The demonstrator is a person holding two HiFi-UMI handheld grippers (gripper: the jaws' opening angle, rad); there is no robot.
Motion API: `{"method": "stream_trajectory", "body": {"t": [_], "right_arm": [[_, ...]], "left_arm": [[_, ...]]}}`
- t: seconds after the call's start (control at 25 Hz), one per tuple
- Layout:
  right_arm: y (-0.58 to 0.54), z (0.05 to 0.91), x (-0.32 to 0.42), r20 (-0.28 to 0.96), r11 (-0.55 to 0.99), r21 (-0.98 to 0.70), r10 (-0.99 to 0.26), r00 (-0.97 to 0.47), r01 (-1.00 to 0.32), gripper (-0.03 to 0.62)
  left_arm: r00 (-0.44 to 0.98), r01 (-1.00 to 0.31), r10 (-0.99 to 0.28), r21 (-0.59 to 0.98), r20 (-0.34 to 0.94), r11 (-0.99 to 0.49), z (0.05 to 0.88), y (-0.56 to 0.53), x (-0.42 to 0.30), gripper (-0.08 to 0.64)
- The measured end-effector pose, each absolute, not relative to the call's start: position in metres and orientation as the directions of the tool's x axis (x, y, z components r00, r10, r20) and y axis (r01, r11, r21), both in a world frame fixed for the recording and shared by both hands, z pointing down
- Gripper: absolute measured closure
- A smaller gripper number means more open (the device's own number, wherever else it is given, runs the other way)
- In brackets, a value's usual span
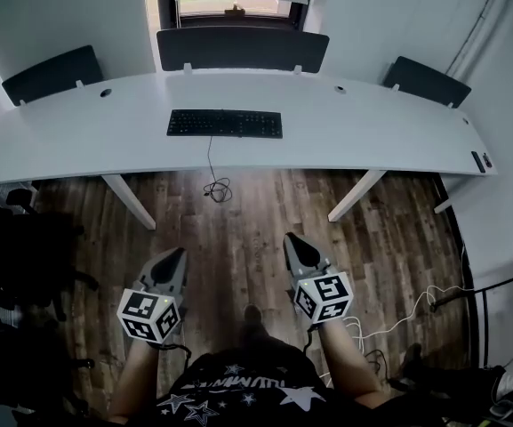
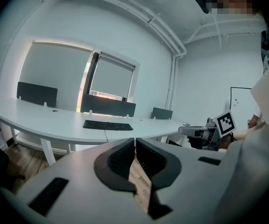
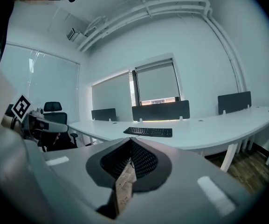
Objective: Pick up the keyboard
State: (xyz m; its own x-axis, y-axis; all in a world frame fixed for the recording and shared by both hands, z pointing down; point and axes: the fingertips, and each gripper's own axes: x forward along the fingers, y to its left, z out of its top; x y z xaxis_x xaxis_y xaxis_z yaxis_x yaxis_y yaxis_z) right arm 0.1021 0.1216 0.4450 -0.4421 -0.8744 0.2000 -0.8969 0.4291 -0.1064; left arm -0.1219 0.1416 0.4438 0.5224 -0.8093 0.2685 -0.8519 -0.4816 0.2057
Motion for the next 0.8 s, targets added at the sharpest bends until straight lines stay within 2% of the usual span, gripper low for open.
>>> {"method": "stream_trajectory", "body": {"t": [0.48, 0.8], "right_arm": [[0.033, 0.454, 0.141, 0.221, 0.500, -0.131, -0.827, -0.517, -0.856, 0.591], [-0.001, 0.465, 0.147, 0.236, 0.519, -0.160, -0.806, -0.543, -0.840, 0.590]], "left_arm": [[0.492, -0.870, -0.824, 0.178, 0.281, -0.459, 0.446, 0.054, -0.065, 0.540], [0.455, -0.890, -0.847, 0.168, 0.275, -0.424, 0.435, 0.013, -0.058, 0.540]]}}
